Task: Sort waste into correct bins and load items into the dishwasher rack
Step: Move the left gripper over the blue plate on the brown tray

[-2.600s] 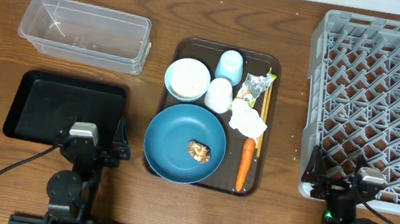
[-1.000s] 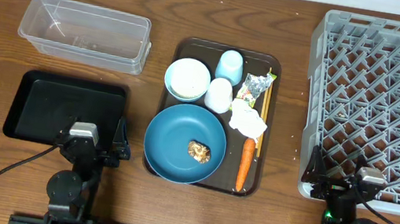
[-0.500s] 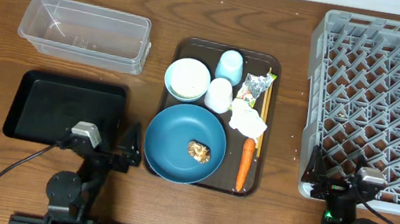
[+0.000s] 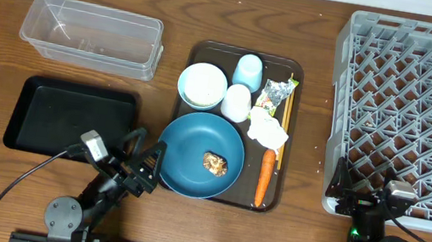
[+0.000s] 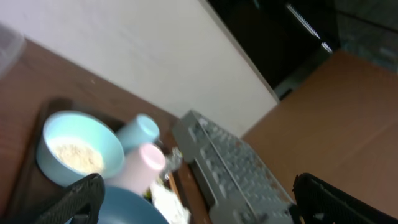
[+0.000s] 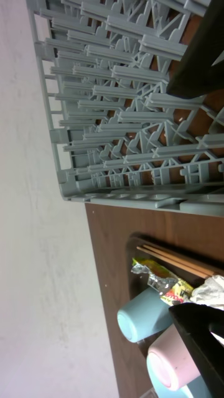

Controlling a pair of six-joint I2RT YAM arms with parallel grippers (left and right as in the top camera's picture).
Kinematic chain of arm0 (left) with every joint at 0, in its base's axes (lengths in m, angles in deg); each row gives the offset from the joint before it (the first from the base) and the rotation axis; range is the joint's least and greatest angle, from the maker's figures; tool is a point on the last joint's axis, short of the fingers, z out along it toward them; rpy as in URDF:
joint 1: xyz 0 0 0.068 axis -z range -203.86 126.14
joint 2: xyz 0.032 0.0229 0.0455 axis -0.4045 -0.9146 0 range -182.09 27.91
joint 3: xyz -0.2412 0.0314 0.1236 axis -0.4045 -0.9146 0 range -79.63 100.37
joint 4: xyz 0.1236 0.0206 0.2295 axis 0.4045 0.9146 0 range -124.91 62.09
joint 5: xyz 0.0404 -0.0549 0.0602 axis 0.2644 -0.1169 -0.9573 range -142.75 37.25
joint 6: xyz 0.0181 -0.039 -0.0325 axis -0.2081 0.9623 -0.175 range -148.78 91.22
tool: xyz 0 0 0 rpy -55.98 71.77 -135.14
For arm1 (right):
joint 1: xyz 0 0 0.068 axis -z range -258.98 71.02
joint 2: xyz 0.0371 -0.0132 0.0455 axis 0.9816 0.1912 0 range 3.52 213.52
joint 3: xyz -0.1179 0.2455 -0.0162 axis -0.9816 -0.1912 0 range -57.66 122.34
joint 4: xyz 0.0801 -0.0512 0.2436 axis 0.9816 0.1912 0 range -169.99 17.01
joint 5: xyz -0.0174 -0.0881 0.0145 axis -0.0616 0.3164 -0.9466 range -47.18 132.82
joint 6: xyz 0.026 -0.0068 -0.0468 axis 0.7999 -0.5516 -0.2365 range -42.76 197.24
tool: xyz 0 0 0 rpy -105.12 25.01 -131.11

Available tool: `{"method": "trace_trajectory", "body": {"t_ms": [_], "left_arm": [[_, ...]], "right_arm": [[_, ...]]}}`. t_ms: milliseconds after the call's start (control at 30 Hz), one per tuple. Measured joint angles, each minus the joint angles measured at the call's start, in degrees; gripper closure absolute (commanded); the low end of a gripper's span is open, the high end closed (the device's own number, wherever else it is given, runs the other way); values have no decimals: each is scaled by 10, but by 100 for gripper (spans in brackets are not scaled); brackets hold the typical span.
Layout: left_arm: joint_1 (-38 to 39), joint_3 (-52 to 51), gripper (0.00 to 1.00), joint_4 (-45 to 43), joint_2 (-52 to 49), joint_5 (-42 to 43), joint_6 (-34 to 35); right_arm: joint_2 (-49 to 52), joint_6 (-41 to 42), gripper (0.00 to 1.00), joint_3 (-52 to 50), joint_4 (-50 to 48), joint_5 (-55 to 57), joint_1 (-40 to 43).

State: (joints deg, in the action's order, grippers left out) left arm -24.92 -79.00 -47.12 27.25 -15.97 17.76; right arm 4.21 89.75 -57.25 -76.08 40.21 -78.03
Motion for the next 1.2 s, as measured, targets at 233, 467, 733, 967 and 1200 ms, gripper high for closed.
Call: {"method": "trace_trajectory", "body": {"t_ms": [233,467,733,967,1200], "left_arm": [[0,111,2,171,-66,18,-37],[5,372,2,448,-283,6,-152],[126,593,2,653,-499,-90,-229],[316,611,2,607,-586,-239,-209],[389,611,2,523,-615,-259,-158]], "right_arm": [[0,0,1,0,0,0,0],[0,0,1,0,0,0,0],[0,0,1,0,0,0,0],[0,0,1,0,0,0,0],[0,0,1,0,0,0,0]]}}
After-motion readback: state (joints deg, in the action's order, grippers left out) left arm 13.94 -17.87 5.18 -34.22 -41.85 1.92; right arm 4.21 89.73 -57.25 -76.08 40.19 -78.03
